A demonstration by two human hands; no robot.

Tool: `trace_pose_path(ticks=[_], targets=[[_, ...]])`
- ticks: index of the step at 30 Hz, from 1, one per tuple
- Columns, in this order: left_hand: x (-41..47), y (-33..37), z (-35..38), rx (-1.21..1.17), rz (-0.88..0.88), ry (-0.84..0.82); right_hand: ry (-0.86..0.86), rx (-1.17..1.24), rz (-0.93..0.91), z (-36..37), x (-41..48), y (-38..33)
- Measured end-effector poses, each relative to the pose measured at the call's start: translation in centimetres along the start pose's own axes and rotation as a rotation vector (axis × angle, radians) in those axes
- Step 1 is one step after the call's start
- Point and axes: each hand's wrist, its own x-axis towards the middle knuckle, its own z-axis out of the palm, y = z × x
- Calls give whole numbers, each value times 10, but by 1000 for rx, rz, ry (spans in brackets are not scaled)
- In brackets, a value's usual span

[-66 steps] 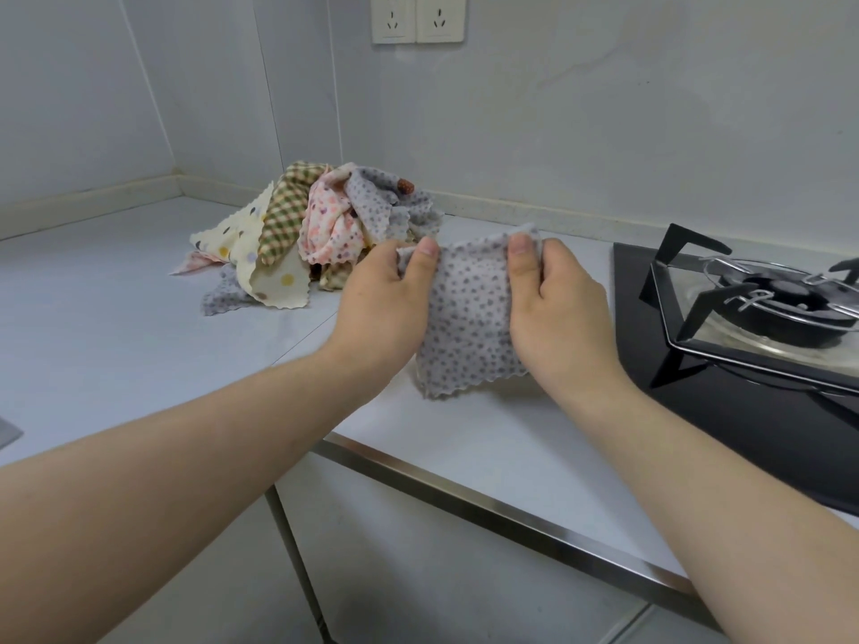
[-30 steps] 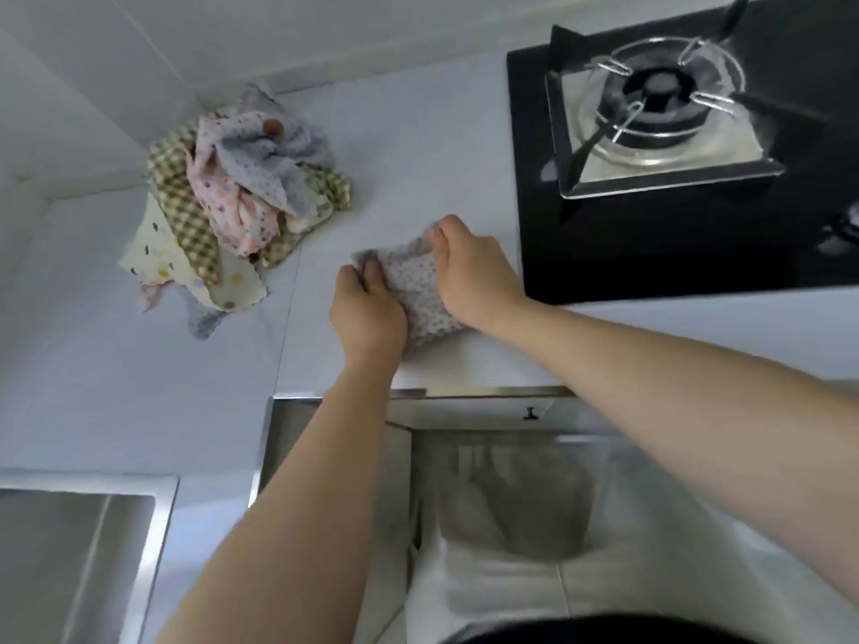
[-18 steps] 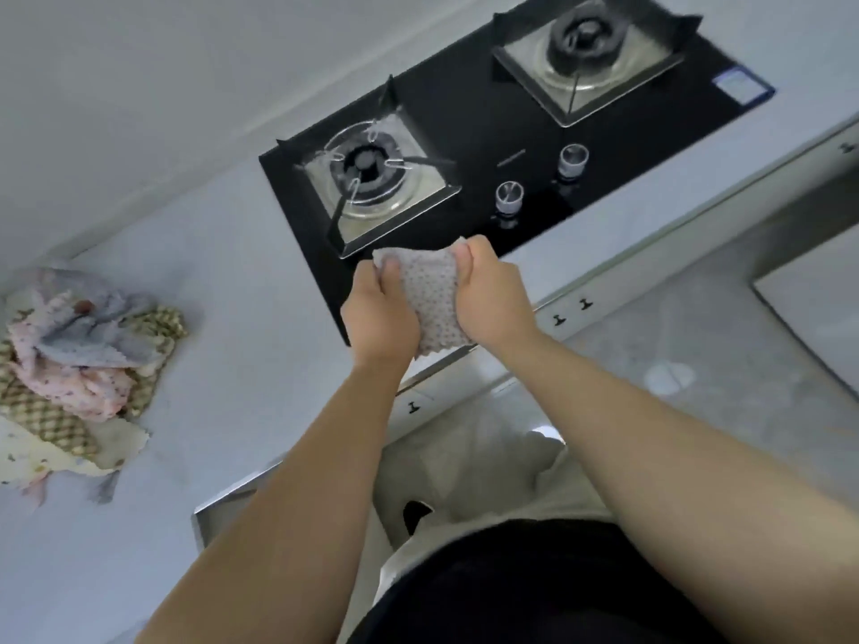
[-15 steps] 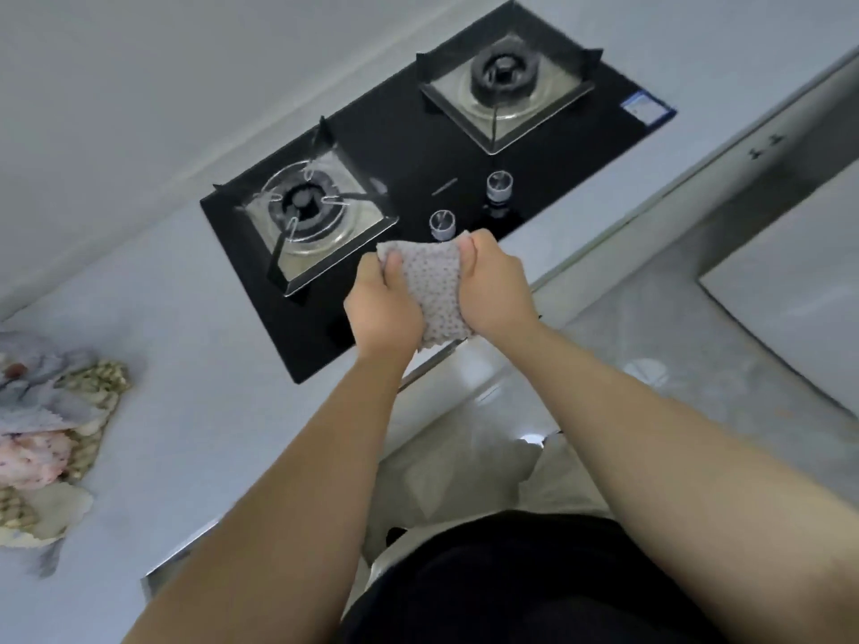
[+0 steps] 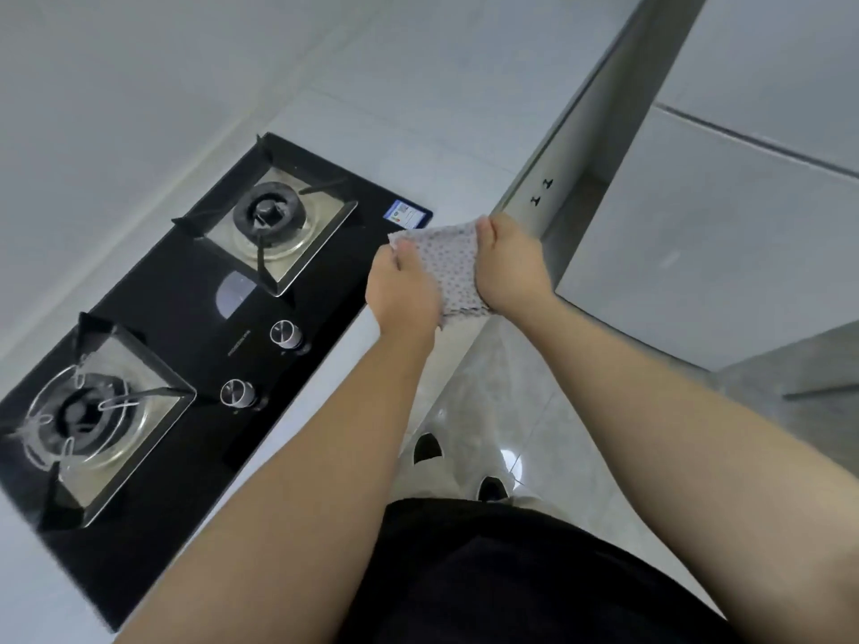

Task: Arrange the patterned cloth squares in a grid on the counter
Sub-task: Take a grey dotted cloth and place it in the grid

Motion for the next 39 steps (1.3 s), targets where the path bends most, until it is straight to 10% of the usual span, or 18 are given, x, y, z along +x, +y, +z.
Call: trace_pose_path(ticks=[39], targets=[[414, 131, 363, 282, -338, 107, -403, -318, -79, -6, 610, 24]])
